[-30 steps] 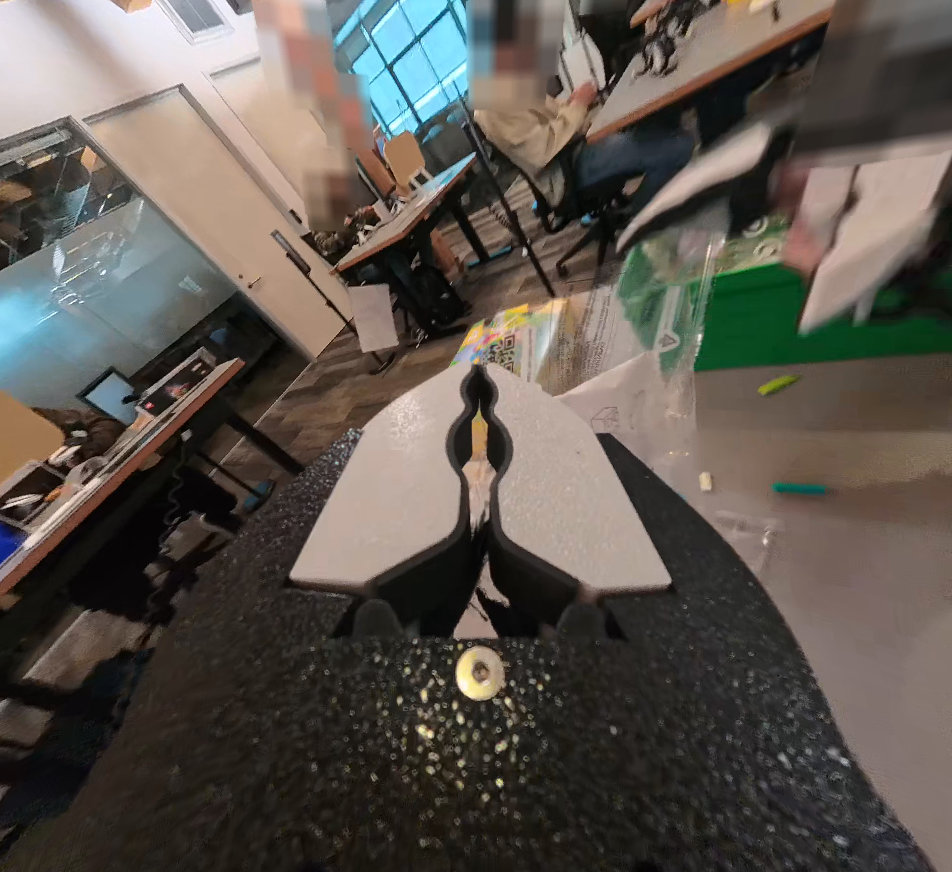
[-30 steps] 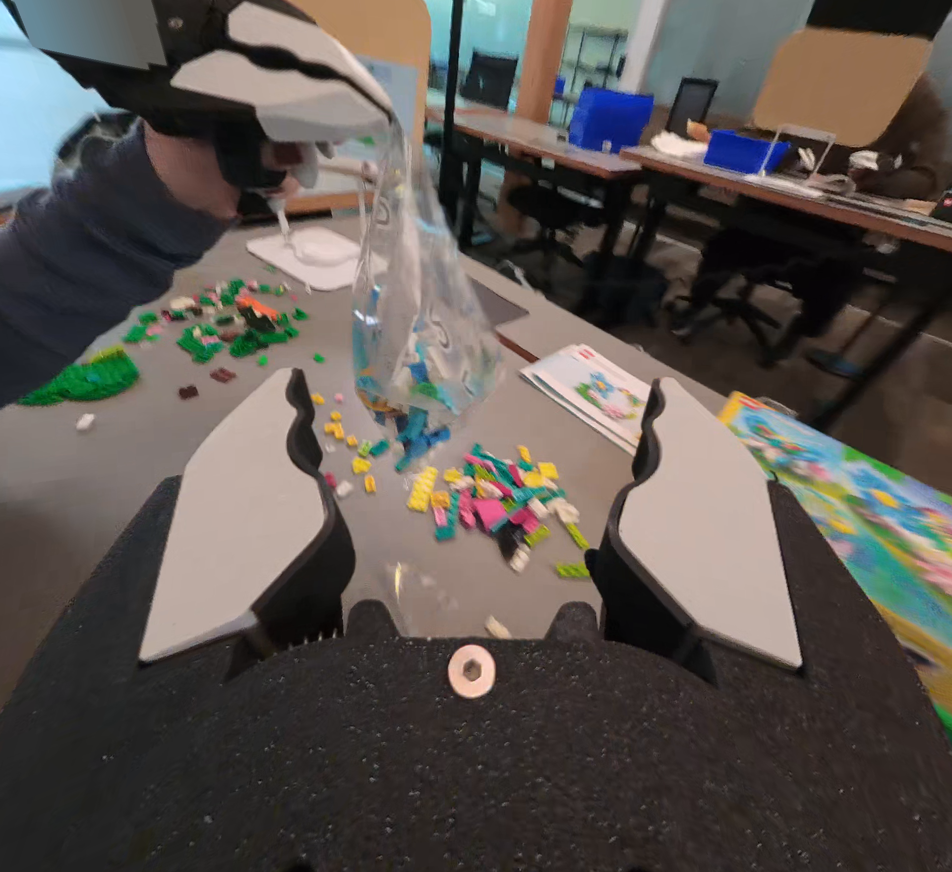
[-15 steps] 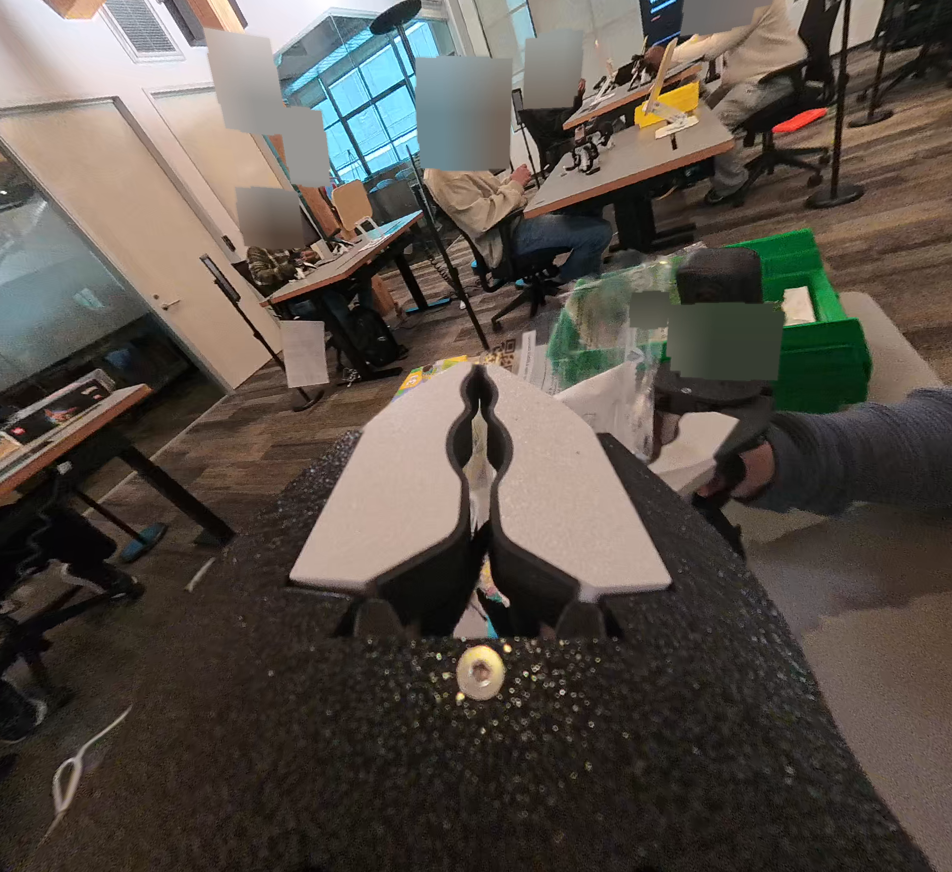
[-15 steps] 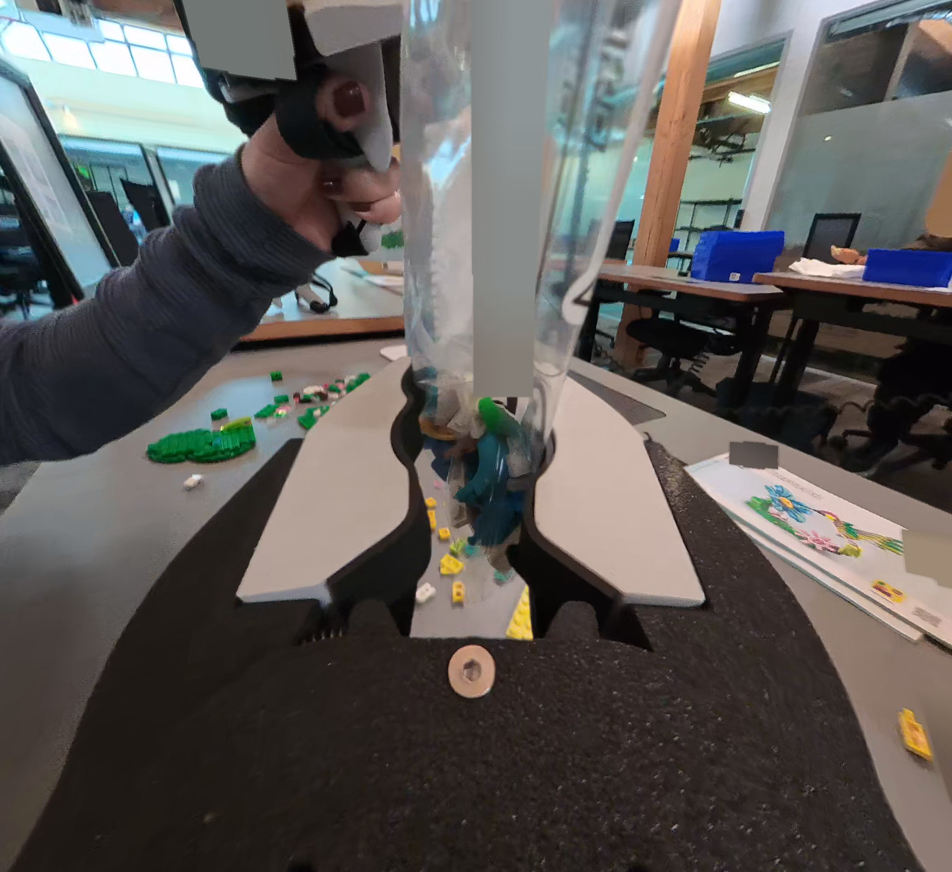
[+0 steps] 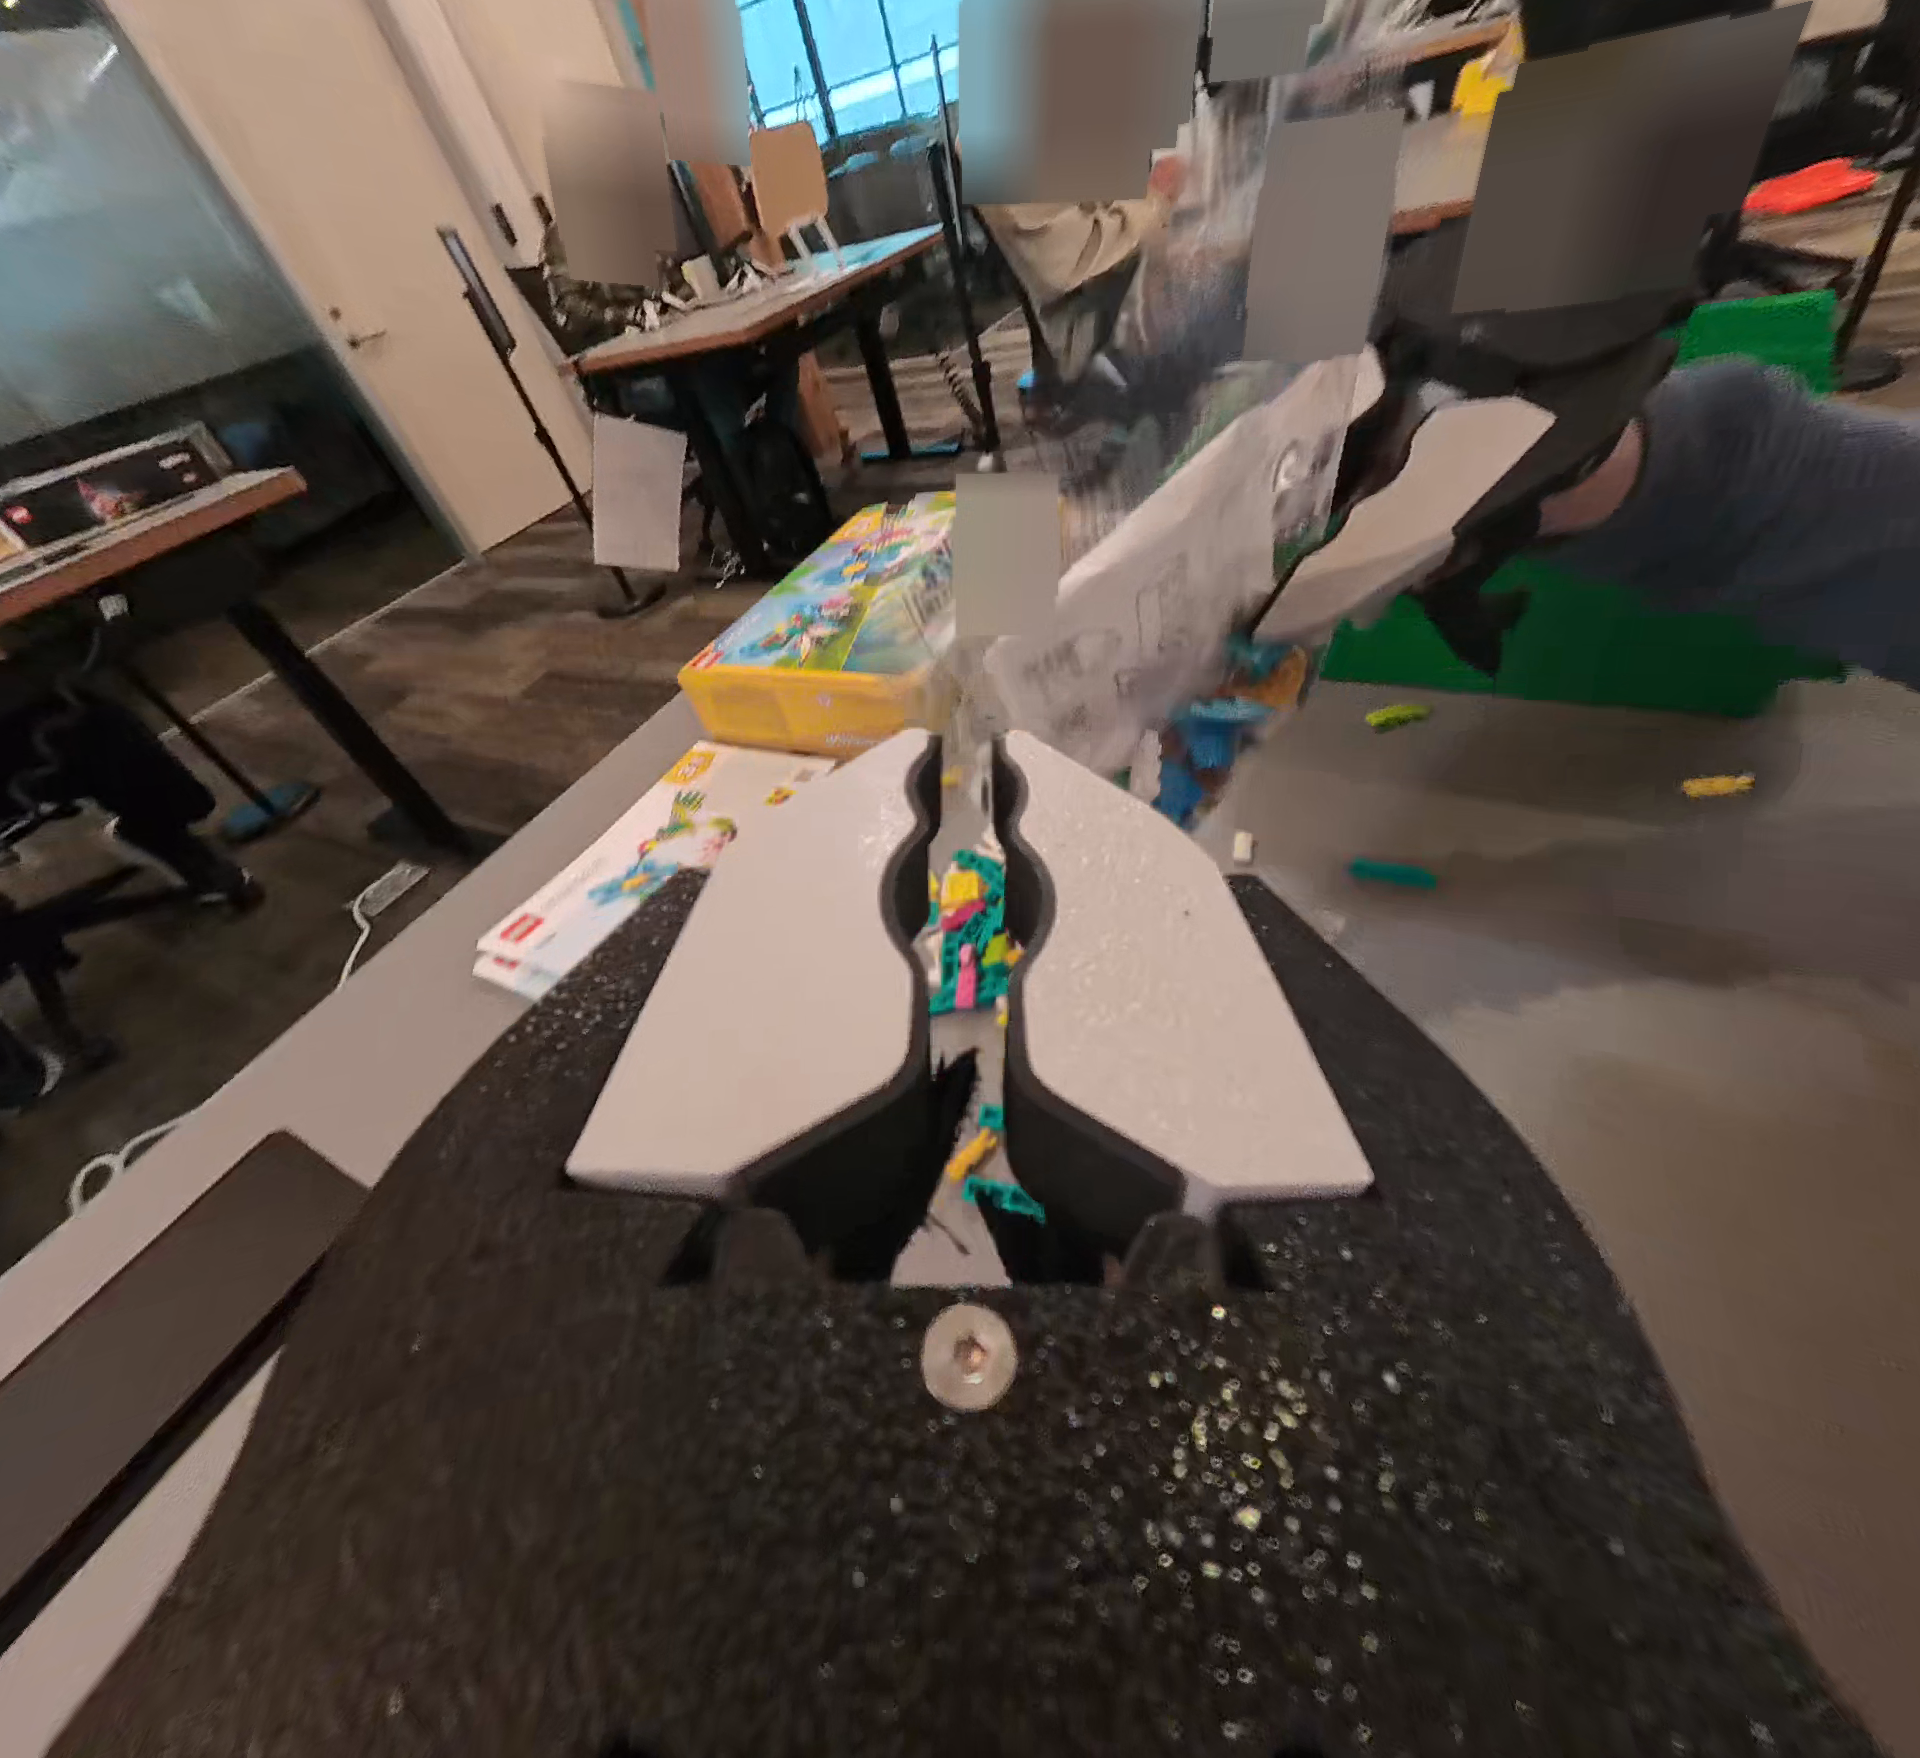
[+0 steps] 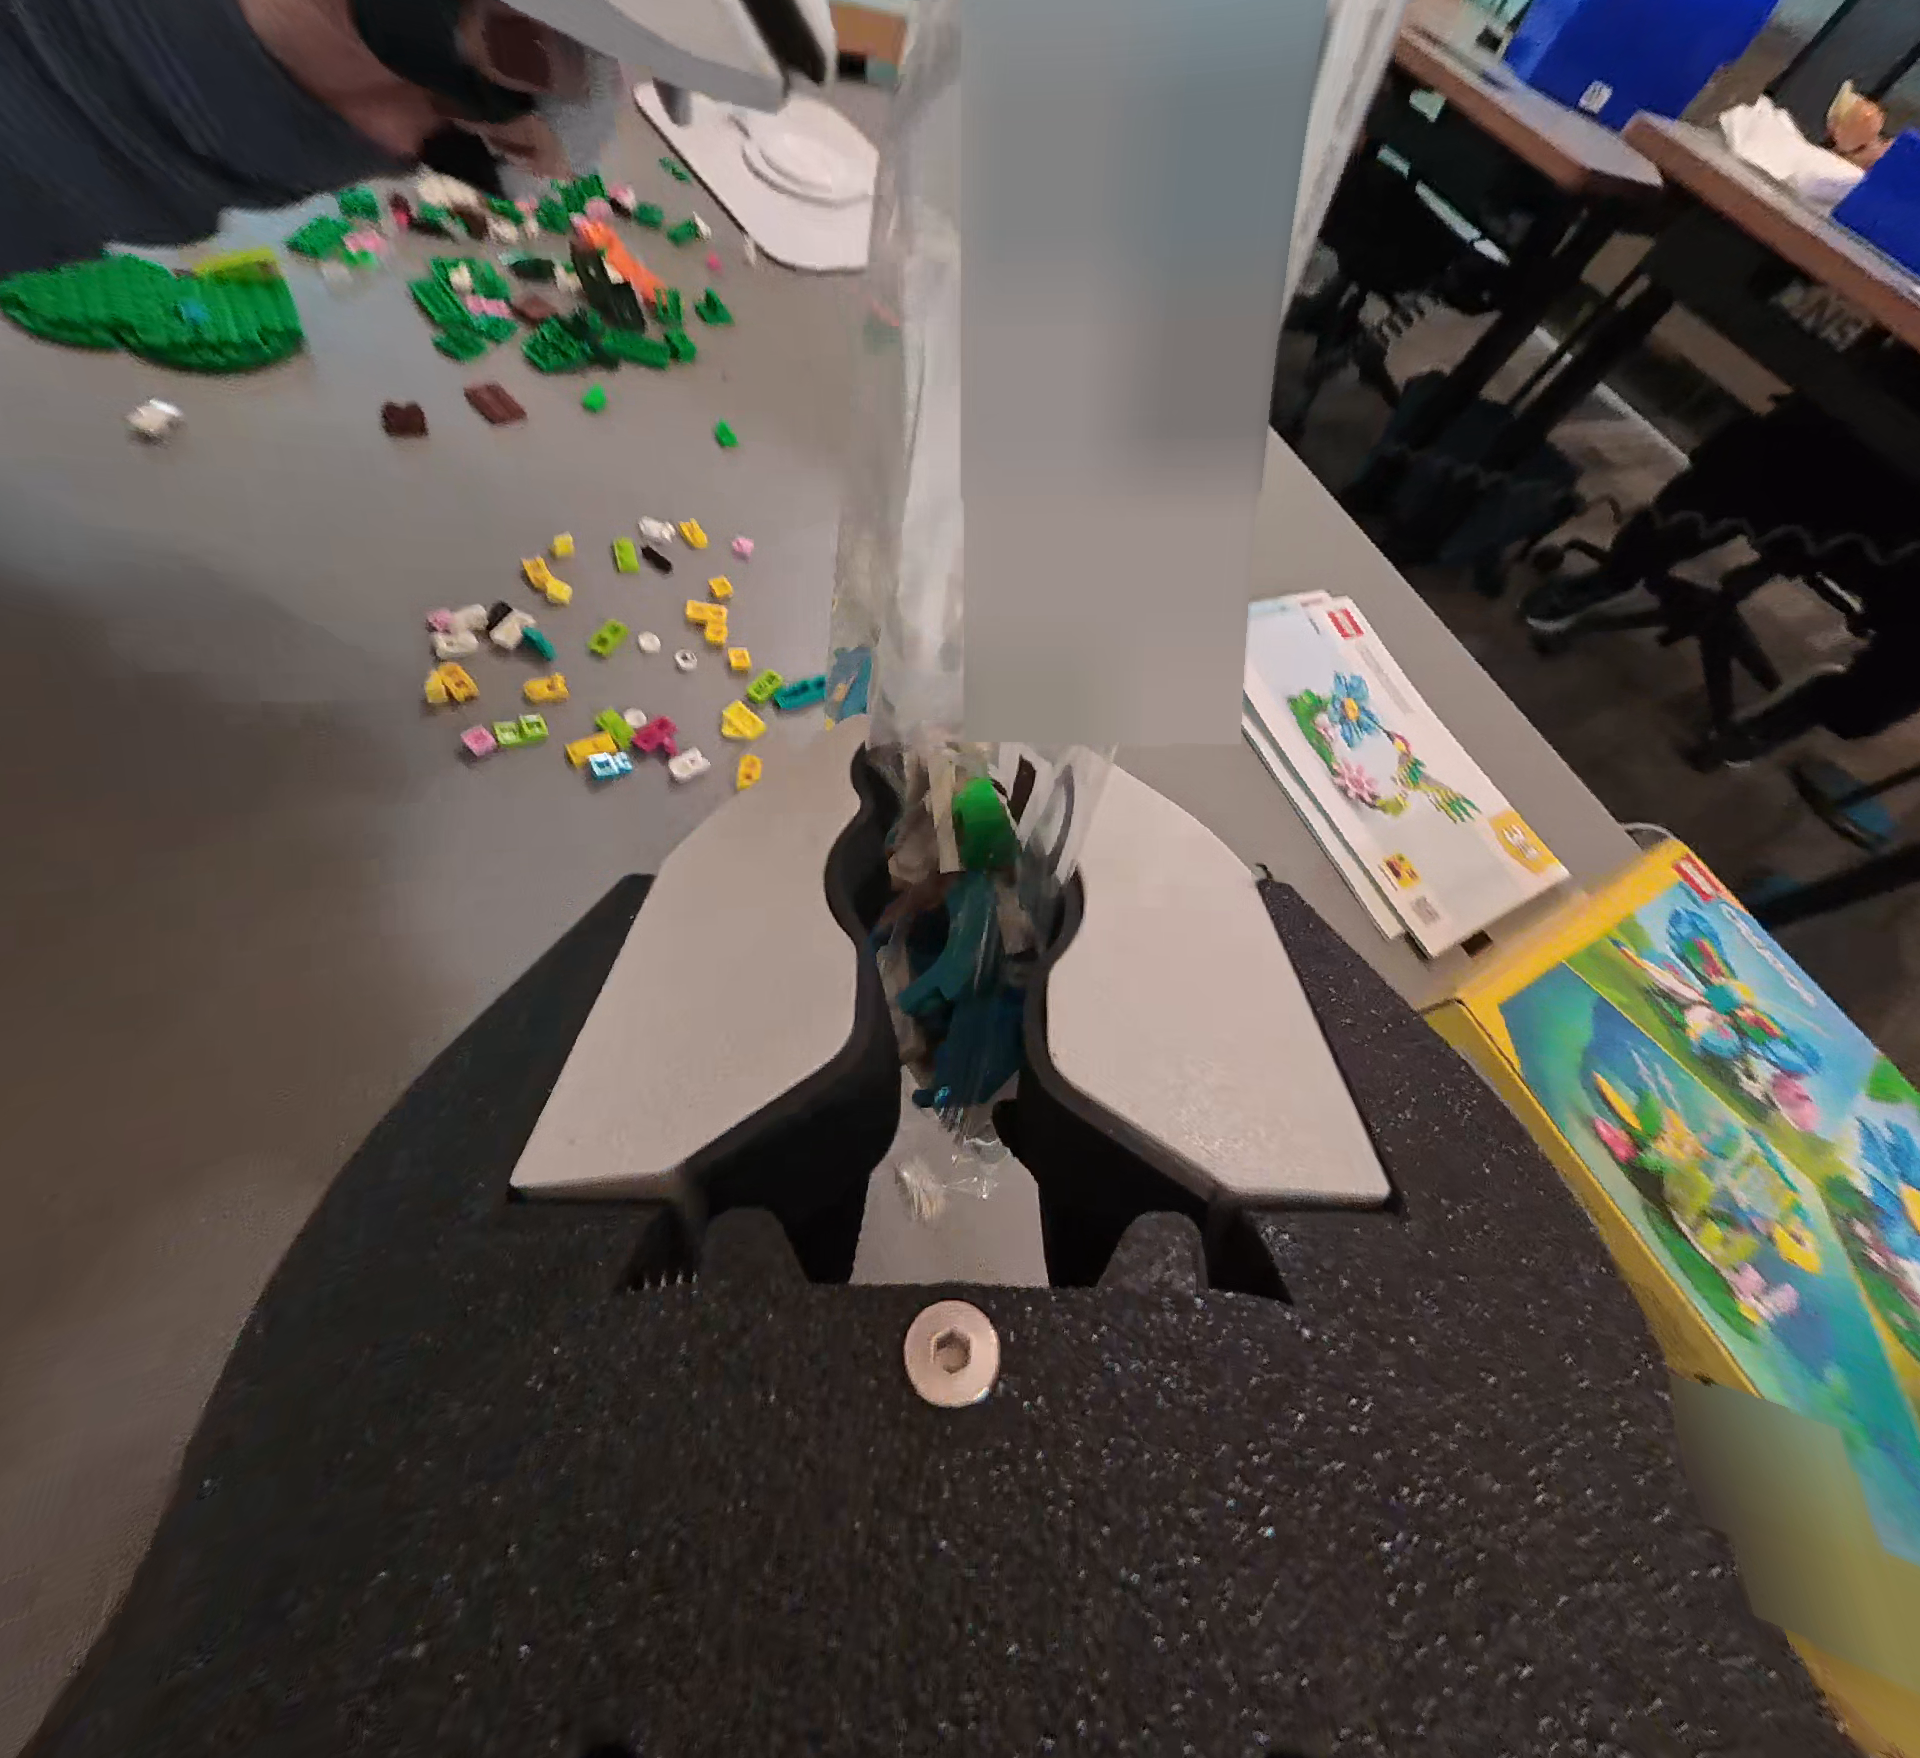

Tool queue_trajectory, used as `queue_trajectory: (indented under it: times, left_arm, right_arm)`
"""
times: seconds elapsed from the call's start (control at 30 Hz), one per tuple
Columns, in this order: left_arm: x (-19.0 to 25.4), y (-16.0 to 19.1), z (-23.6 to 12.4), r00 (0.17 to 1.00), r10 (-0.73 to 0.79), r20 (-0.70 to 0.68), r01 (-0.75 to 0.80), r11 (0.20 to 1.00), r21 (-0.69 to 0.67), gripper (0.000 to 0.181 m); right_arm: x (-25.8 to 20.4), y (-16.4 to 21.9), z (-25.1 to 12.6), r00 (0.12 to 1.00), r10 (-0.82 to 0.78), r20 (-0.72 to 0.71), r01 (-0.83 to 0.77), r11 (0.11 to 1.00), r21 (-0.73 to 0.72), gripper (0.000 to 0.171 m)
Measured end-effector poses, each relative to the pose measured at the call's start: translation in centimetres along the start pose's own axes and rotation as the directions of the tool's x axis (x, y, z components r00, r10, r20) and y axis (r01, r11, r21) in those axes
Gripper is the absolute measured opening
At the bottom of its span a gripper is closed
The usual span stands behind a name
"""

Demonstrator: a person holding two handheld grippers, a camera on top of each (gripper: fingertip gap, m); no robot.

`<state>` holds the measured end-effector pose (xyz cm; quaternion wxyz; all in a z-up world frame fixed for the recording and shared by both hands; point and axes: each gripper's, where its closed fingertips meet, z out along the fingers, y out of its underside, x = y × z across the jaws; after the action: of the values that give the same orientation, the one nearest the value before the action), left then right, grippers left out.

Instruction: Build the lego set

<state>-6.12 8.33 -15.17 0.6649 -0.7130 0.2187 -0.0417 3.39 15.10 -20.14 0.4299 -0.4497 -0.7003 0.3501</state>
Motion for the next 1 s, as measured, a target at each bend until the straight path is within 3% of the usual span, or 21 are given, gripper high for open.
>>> queue_trajectory:
  times: [0.23,0.4,0.53,0.83,1.0]
  left_arm:
    - [0.3,0.3,-0.8,0.996,-0.054,0.066,0.055,0.998,-0.012,0.024]
    - [1.7,0.3,-0.9,0.996,-0.011,0.084,0.012,1.0,-0.012,0.028]
    - [3.4,0.6,-0.1,0.996,0.058,0.067,-0.058,0.998,-0.011,0.033]
    - [7.2,3.5,2.0,0.948,0.317,0.039,-0.313,0.946,-0.084,0.061]
    - [10.0,4.4,2.8,0.842,0.539,0.02,-0.537,0.84,-0.075,0.053]
  right_arm:
    - [1.5,1.1,0.4,0.974,-0.205,-0.097,0.187,0.968,-0.167,0.021]
    - [1.8,3.7,0.4,0.903,-0.412,-0.121,0.345,0.864,-0.367,0.021]
    - [1.4,4.6,0.6,0.856,-0.501,-0.132,0.409,0.81,-0.42,0.021]
    - [1.4,5.0,0.3,0.566,-0.793,-0.226,0.617,0.589,-0.522,0.02]
    - [1.3,6.3,0.8,0.464,-0.874,-0.143,0.659,0.448,-0.605,0.02]
